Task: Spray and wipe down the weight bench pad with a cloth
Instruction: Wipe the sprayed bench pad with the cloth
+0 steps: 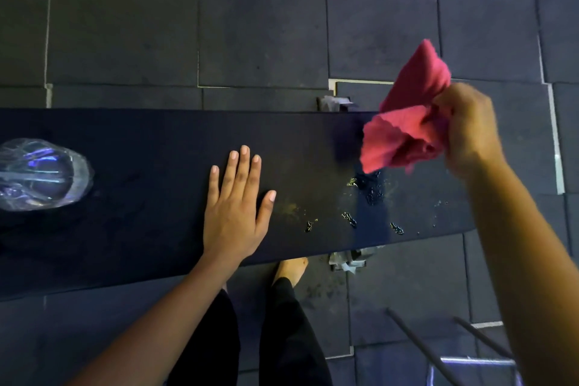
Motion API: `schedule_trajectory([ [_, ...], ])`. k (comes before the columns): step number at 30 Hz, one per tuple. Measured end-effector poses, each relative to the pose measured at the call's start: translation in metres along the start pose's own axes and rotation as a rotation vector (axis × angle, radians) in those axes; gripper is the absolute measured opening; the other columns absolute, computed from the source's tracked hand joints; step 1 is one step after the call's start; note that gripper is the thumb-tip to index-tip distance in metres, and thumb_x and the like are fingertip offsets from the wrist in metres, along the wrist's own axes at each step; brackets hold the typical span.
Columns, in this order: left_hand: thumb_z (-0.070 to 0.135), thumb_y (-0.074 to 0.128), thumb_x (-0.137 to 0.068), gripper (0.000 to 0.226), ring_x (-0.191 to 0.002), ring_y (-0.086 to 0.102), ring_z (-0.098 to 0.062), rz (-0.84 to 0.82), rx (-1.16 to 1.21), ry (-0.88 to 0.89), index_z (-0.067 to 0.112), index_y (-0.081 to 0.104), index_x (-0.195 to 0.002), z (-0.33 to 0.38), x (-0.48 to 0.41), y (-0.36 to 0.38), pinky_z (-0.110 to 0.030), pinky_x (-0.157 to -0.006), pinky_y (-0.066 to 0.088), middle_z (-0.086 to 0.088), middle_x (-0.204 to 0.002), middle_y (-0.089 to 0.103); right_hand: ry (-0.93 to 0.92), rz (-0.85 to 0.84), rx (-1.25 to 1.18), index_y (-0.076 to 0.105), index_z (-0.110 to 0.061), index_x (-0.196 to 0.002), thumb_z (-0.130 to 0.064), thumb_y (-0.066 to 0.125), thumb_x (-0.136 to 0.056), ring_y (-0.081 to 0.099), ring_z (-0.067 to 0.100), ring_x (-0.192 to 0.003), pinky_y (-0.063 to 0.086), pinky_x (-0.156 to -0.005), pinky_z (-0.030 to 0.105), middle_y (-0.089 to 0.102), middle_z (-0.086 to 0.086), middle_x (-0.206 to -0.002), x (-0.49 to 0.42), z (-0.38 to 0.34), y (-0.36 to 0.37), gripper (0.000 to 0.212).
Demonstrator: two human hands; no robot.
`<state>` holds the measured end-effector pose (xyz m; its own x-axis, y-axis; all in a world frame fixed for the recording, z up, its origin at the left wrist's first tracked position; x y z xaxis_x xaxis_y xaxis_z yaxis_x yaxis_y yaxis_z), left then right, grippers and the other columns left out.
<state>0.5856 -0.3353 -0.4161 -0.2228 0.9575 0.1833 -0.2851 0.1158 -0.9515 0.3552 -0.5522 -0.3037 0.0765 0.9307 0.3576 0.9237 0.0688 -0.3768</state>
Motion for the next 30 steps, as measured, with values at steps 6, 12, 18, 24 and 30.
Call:
schedule_trajectory([
  [6, 0.049, 0.025, -0.098, 0.066, -0.149, 0.009, -0.024, -0.002, -0.038, 0.014, 0.01, 0.02, -0.152, 0.002, -0.002, 0.0, -0.054, -0.119, 0.009, -0.01, -0.161, 0.013, -0.33, -0.515, 0.842, 0.056, -0.015, -0.127, -0.026, 0.058, -0.094, 0.059, 0.027, -0.117, 0.044, -0.094, 0.03, 0.061, 0.019, -0.126, 0.048, 0.015, 0.06, 0.035],
  [12, 0.048, 0.024, -0.099, 0.065, -0.149, 0.009, -0.022, 0.011, -0.031, 0.076, 0.009, 0.023, -0.151, 0.011, -0.01, -0.001, -0.055, -0.119, 0.007, -0.01, -0.161, 0.014, -0.897, -0.602, 1.346, 0.014, -0.029, -0.155, -0.076, 0.025, -0.089, -0.003, 0.029, -0.15, 0.001, -0.12, 0.057, 0.007, 0.008, -0.163, 0.052, 0.064, 0.107, 0.082],
  [18, 0.048, 0.022, -0.099, 0.065, -0.149, 0.01, -0.023, -0.003, -0.036, 0.043, 0.009, 0.02, -0.152, 0.021, -0.017, 0.003, -0.051, -0.119, 0.013, -0.01, -0.161, 0.013, -0.882, -0.526, 1.281, 0.009, -0.031, -0.155, -0.061, 0.023, -0.097, -0.001, 0.027, -0.151, 0.003, -0.118, 0.059, 0.006, 0.003, -0.164, 0.024, 0.088, 0.129, 0.066],
  [24, 0.049, 0.025, -0.098, 0.068, -0.149, 0.006, -0.023, -0.003, -0.032, -0.015, 0.008, 0.017, -0.152, 0.03, -0.016, 0.005, -0.053, -0.119, 0.011, -0.011, -0.161, 0.01, -0.385, -0.049, 1.042, 0.013, -0.027, -0.155, -0.047, 0.021, -0.098, 0.002, 0.026, -0.151, 0.002, -0.121, 0.052, 0.009, 0.002, -0.164, 0.032, 0.095, 0.121, 0.061],
  [30, 0.047, 0.025, -0.099, 0.066, -0.149, 0.007, -0.023, -0.008, -0.029, -0.019, 0.008, 0.02, -0.151, 0.028, -0.014, 0.005, -0.053, -0.119, 0.012, -0.011, -0.161, 0.012, -0.682, -0.273, 1.072, 0.023, -0.025, -0.153, -0.04, 0.026, -0.097, 0.011, 0.027, -0.15, 0.005, -0.12, 0.048, 0.02, 0.001, -0.161, 0.033, 0.097, 0.117, 0.059],
])
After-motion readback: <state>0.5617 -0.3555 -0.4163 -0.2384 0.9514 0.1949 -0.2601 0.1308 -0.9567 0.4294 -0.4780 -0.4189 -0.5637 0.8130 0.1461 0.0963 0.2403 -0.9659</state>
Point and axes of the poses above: each hand's wrist, its own x-axis away from the middle knuckle, its own y-axis out of the palm, z = x × y, the point moved 5 cm from there along -x, towards the middle knuckle
